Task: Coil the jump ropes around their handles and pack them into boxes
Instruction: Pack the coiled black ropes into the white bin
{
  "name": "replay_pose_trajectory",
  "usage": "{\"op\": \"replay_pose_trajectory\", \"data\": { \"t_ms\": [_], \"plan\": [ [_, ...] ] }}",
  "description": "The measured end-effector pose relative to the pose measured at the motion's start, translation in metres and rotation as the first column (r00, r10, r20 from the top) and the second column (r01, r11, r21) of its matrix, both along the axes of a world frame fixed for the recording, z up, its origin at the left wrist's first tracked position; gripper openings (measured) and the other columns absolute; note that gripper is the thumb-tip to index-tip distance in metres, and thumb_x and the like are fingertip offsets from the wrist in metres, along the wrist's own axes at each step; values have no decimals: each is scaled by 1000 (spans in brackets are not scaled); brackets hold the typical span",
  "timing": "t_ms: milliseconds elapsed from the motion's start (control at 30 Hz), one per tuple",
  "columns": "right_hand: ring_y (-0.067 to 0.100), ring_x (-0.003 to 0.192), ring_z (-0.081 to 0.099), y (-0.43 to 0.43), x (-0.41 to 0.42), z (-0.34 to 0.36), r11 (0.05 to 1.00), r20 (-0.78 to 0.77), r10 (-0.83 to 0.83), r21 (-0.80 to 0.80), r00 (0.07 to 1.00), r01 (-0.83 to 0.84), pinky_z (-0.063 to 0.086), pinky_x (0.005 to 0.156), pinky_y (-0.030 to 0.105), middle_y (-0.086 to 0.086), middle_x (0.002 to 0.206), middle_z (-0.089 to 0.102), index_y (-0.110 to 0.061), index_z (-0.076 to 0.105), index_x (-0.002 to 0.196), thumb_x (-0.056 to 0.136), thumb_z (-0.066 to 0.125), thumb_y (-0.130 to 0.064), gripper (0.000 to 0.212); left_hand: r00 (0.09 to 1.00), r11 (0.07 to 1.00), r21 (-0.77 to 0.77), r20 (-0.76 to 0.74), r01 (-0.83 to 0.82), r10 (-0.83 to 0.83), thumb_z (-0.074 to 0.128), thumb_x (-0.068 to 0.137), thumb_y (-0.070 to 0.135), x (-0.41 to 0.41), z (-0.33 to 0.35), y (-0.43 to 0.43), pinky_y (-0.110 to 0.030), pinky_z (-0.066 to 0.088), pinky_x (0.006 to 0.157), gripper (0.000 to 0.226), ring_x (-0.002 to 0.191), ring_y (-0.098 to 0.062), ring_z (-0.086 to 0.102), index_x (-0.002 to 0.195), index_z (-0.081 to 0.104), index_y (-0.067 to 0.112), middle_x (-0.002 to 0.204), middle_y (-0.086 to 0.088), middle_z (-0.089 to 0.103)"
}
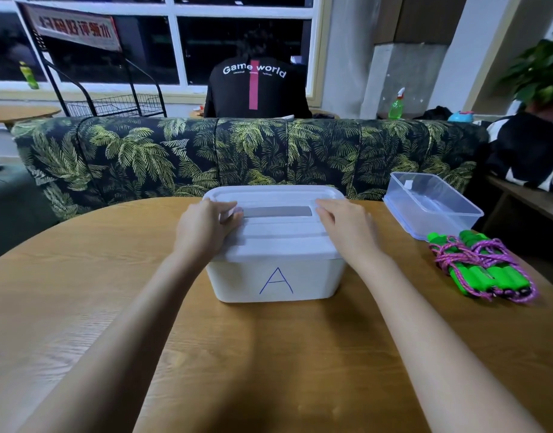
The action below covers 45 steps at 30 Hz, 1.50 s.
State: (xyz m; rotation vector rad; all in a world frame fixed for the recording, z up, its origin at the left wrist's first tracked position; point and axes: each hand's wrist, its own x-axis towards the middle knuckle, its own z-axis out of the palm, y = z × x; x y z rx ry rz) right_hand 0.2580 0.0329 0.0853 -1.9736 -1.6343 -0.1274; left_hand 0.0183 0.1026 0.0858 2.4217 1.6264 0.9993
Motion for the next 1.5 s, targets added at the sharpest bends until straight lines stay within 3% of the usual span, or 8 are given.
{"op": "replay_pose_trajectory", "data": {
  "t_ms": [200,367,500,600,700,867,1333,1500],
  "plan": [
    [39,109,53,4,-2,8,988,56,-48,-145,997,56,38,78,40,21,124,59,-11,63,127,106,32,-37,45,995,1000,0,-96,-6,6,57,98,32,1,1,3,-33,38,64,26,91,-39,61,109,77,18,97,-19,71],
    [33,82,44,11,-4,11,984,115,-72,-154,991,90,31,67,36,18,98,61,-9,63,94,105,32,-34,41,984,997,-73,-174,29,-41,53,96,45,-5,2,17,-34,51,73,31,93,-34,65,115,73,30,107,-9,71],
    [31,129,43,-4,-5,10,984,62,-3,-179,998,14,38,90,40,6,140,53,-22,59,131,106,30,-33,40,997,989,-145,-64,33,-43,45,97,52,-4,3,6,-37,47,91,39,123,-29,54,121,70,33,128,-9,64],
    [27,152,7,-9,-1,10,964,68,97,-255,993,-77,11,119,51,-5,164,19,-37,37,150,104,25,-51,50,976,977,-204,-193,61,-102,31,95,65,-3,11,-10,-44,22,114,61,141,-24,35,131,62,28,141,-4,56],
    [36,151,-13,-16,-2,9,948,121,177,-287,977,-137,-6,118,61,-9,166,-7,-49,10,153,77,3,-88,86,940,968,-219,-287,121,-183,4,70,86,-11,13,-26,-53,2,118,96,152,-24,10,151,31,43,164,3,18],
    [36,152,2,-29,-11,-10,938,309,224,-325,924,-119,1,118,64,-9,166,2,-54,7,151,60,-6,-96,101,850,981,-61,-492,182,-188,-14,67,92,-10,-7,-38,-52,19,115,99,147,-26,24,150,23,53,162,15,23],
    [31,153,3,96,39,-9,955,281,145,-290,949,-59,3,120,55,-10,165,12,-55,19,150,78,27,-89,81,861,981,-69,-471,184,-194,-18,60,95,45,-11,101,-51,24,111,106,144,-27,29,149,24,55,160,17,25],
    [23,153,5,118,49,-10,963,268,173,-249,948,-106,2,120,53,-8,165,15,-51,23,151,65,12,-95,97,863,982,-25,-473,187,-177,-14,64,95,54,-13,123,-51,27,111,107,140,-26,35,148,32,49,158,14,32]
  ]
}}
